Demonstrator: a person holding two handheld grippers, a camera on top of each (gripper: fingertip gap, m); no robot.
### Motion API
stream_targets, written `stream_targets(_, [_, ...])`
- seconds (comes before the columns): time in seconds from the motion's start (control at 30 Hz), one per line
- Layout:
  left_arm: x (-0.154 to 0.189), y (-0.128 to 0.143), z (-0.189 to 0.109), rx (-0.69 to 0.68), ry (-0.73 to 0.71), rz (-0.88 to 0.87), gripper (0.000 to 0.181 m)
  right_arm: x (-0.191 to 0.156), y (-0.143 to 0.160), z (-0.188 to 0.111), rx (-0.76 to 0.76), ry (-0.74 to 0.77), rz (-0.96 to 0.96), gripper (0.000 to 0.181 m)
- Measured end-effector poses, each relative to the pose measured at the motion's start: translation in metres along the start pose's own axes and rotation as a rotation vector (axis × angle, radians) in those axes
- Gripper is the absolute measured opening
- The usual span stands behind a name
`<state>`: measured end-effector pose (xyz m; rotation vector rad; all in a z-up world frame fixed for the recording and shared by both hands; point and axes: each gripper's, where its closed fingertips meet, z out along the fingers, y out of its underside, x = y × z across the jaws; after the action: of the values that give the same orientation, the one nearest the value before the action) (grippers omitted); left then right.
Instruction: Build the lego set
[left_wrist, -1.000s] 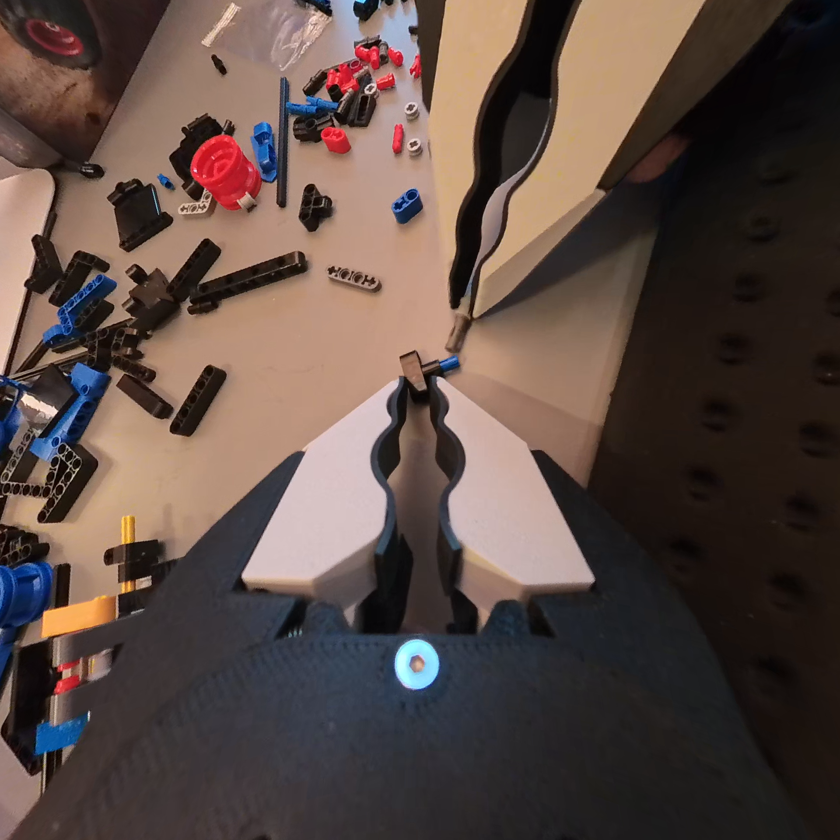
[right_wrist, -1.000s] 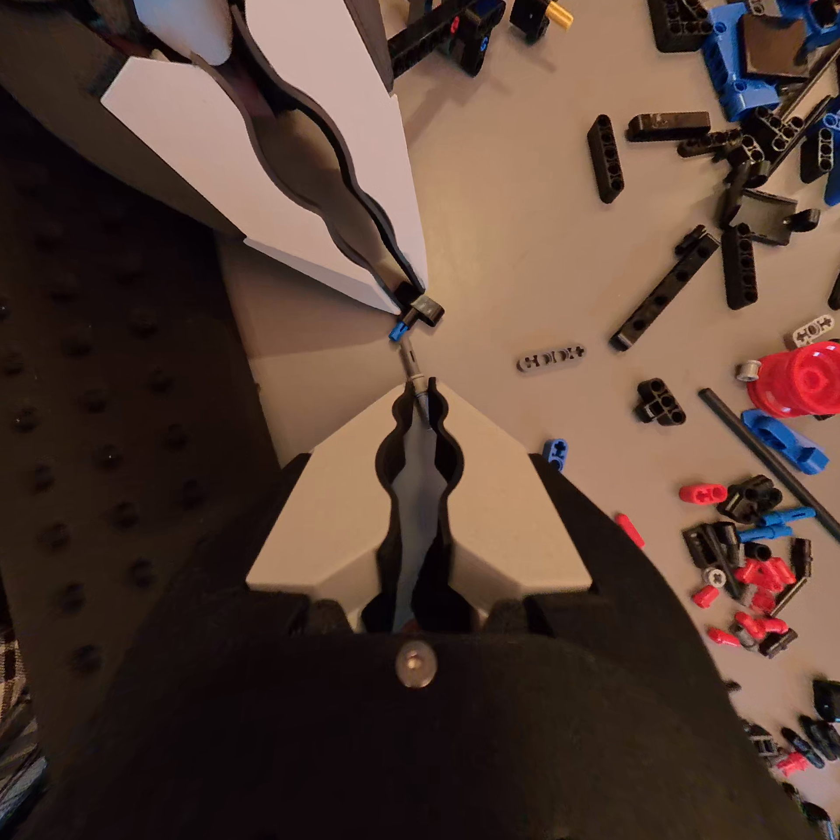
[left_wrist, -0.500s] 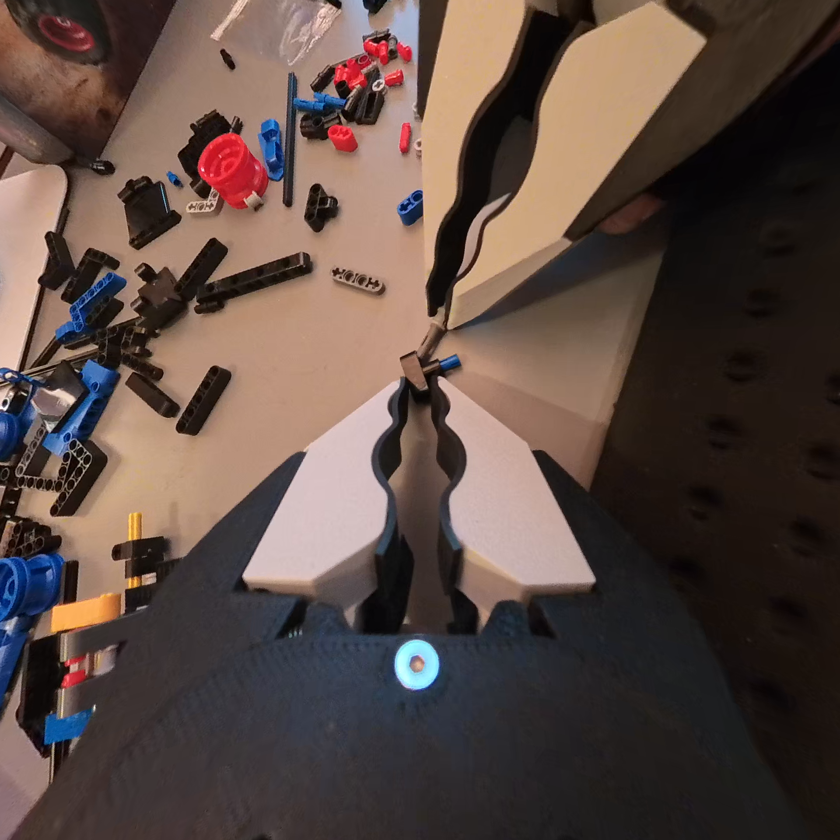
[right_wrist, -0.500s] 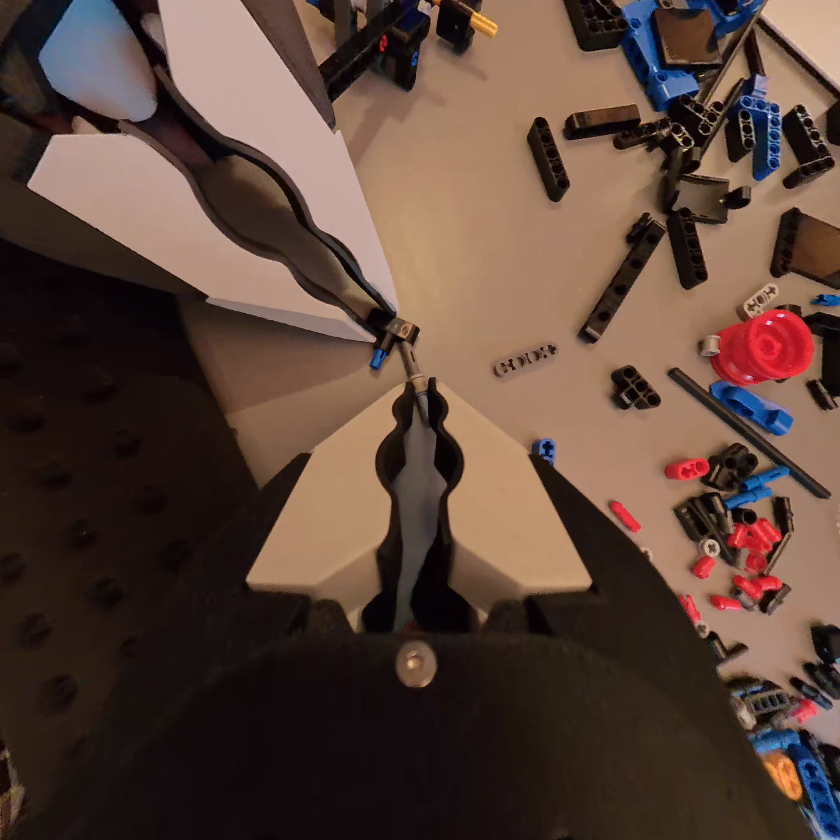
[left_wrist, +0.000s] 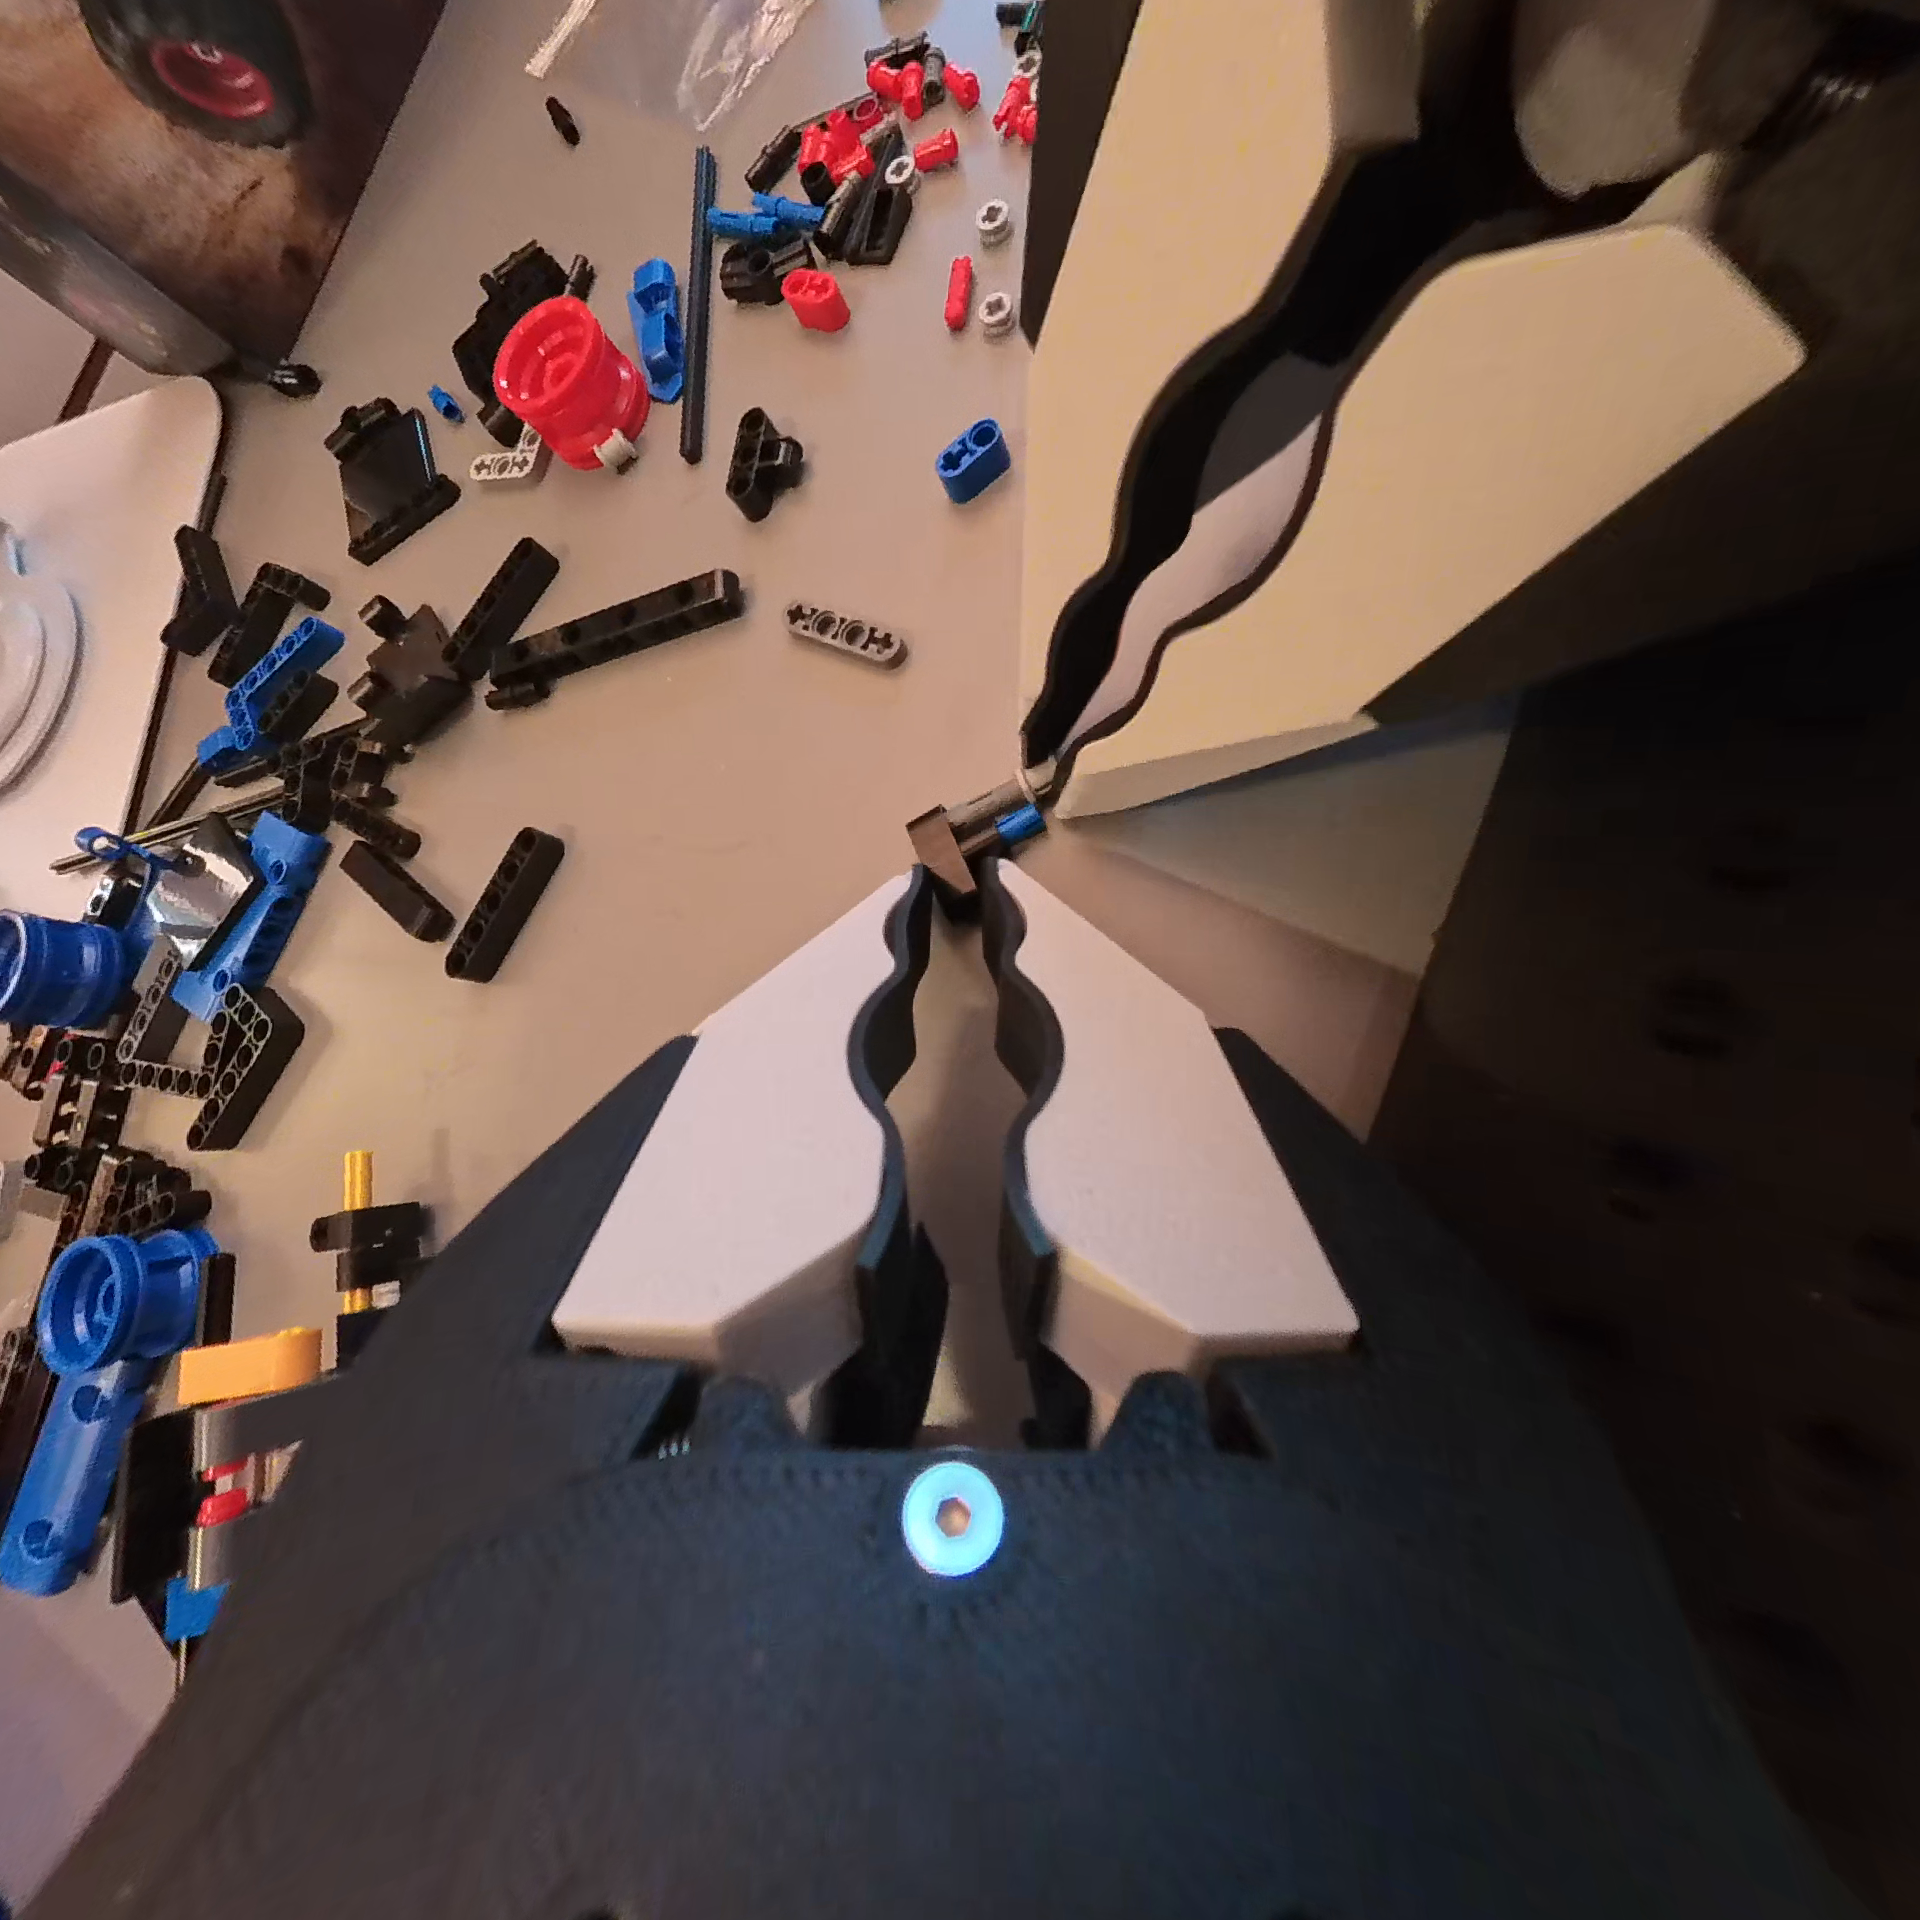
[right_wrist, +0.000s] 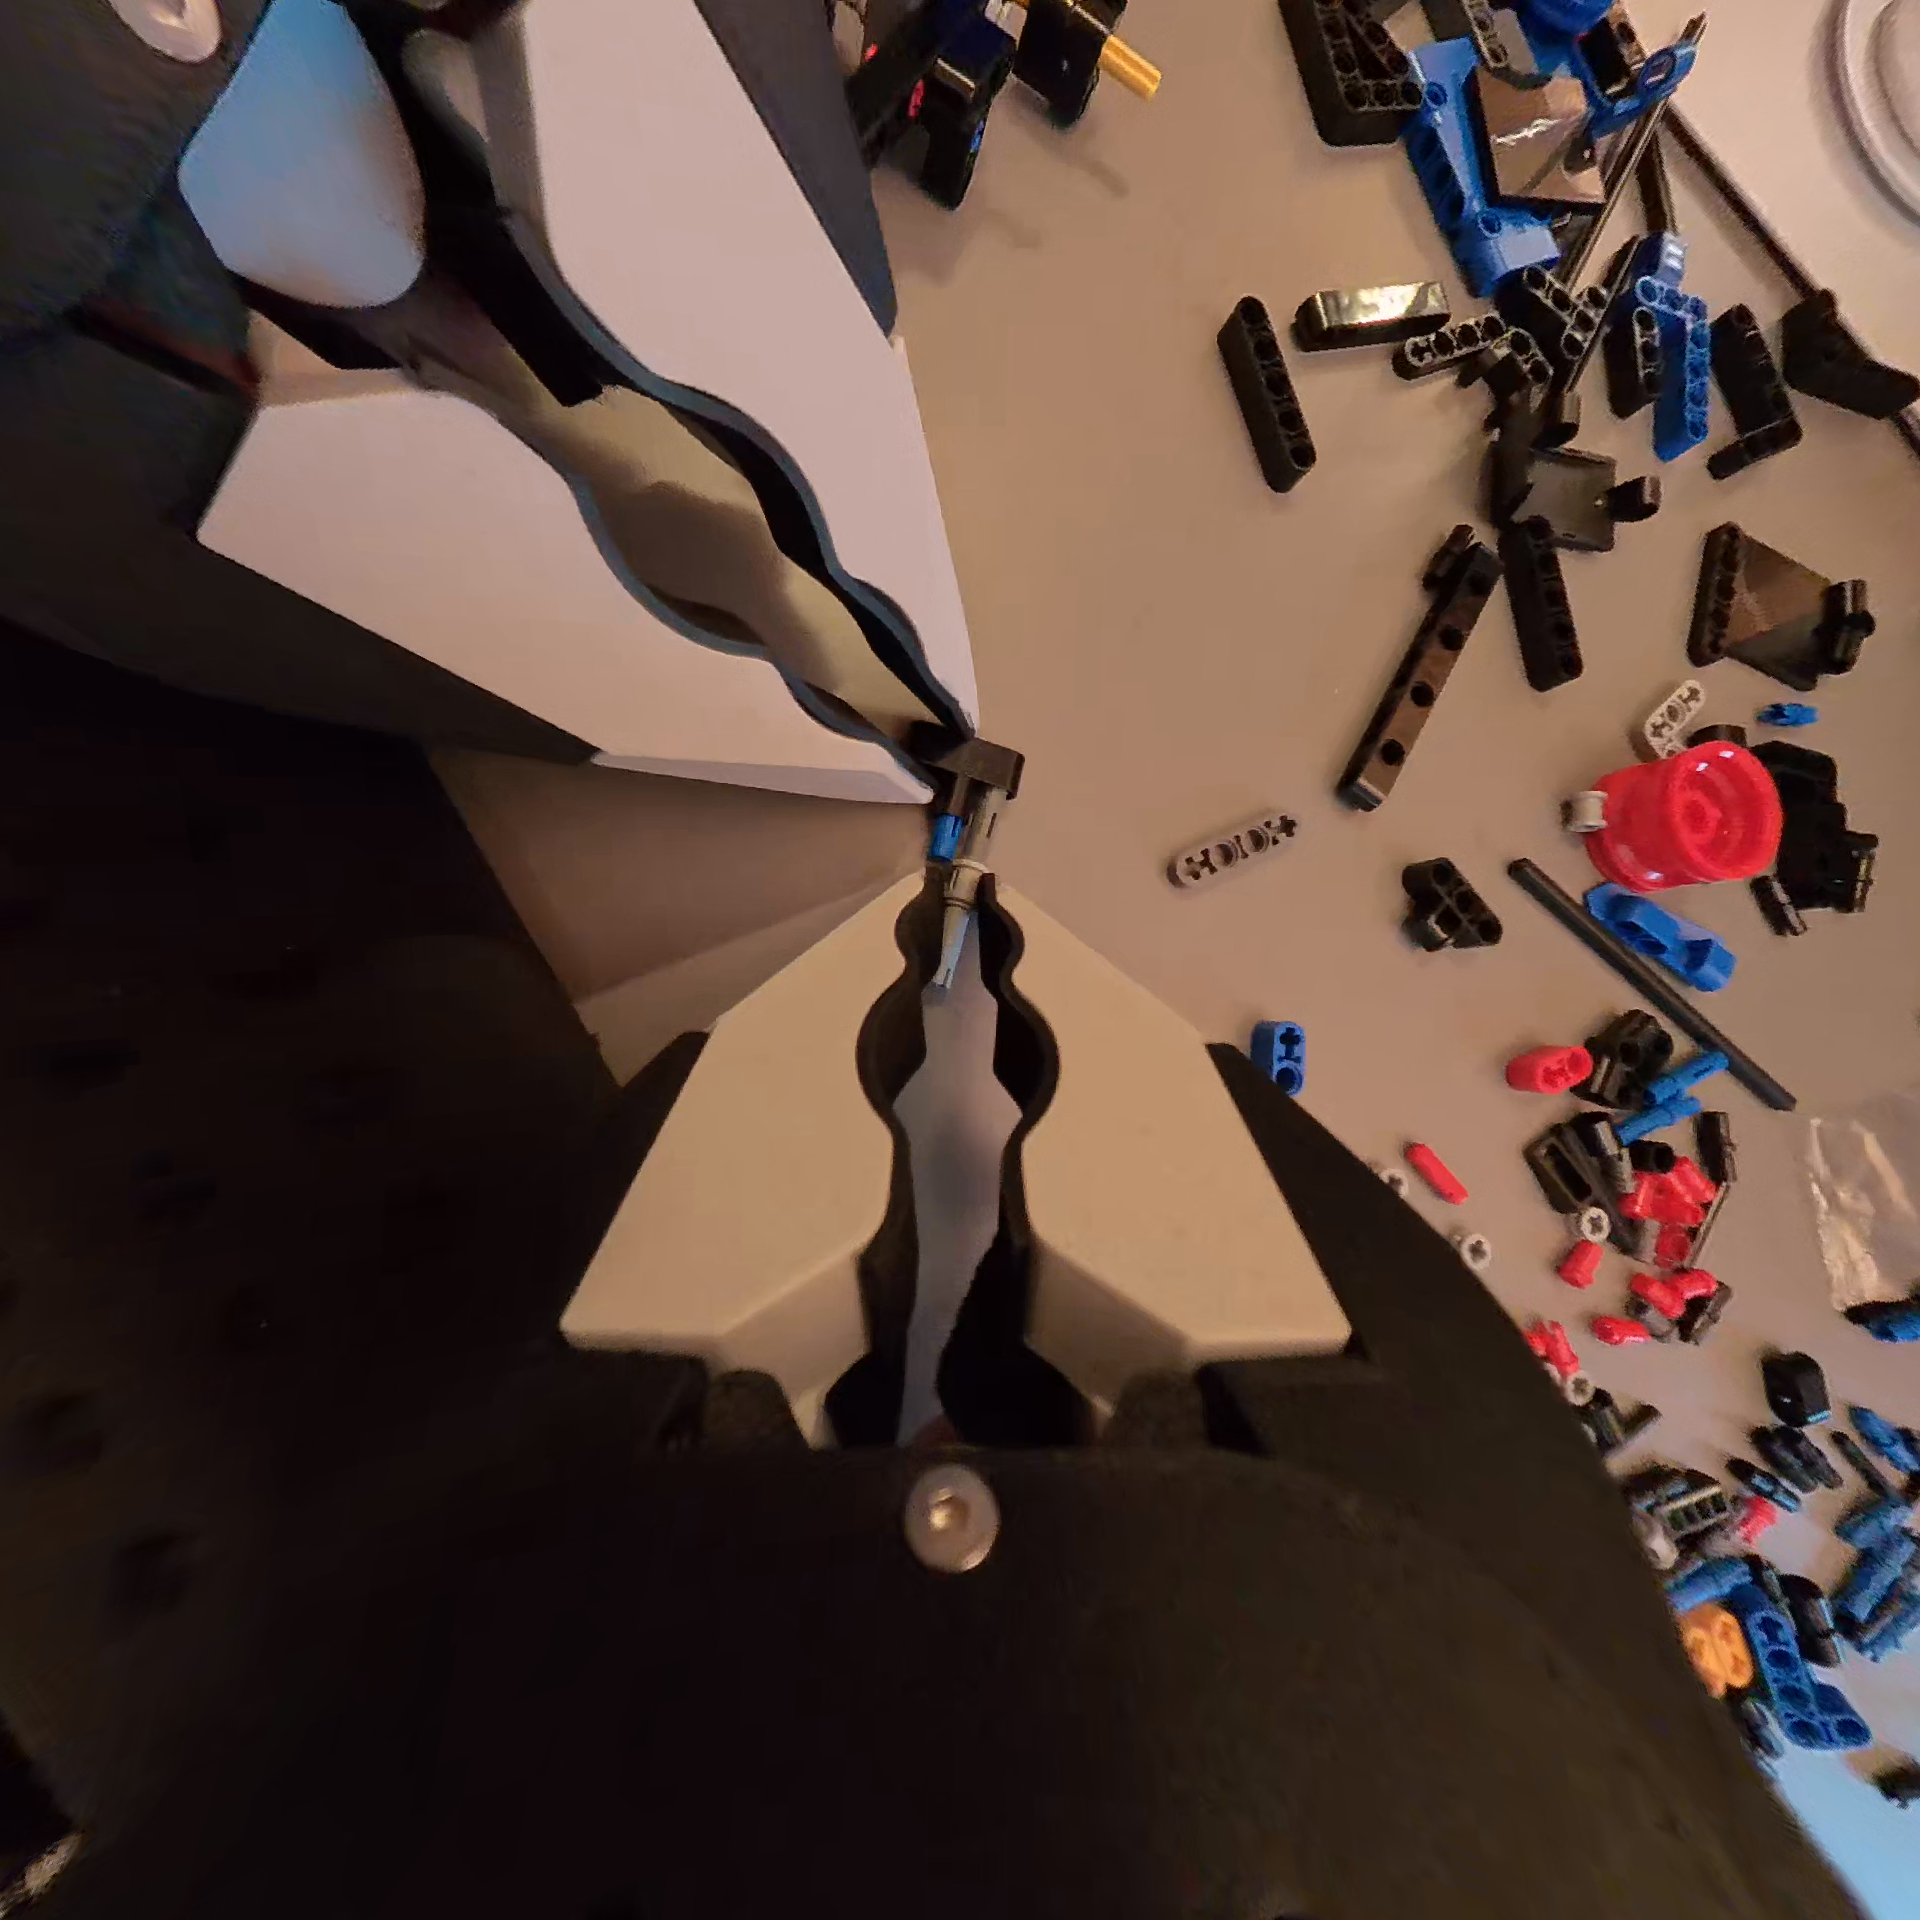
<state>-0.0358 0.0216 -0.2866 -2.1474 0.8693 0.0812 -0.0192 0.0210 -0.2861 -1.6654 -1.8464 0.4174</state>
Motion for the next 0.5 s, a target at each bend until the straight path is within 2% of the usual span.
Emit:
stream_targets(0.03, [0.0001,0.0000,0.0000,0.000,0.000,-0.001,0.006,-0.0001,0.0000,0.0000,0.001,0.002,-0.006,0.003])
stream_targets(0.27, [-0.0005,0.0003,0.0001,0.002,0.002,-0.010,0.007,0.0022,-0.0003,0.0008,0.010,0.002,0.022,0.002])
stream_targets(0.5, [-0.0011,0.0006,0.0000,0.007,0.007,0.010,0.007,0.0020,-0.0009,0.0013,0.038,-0.067,-0.025,0.002])
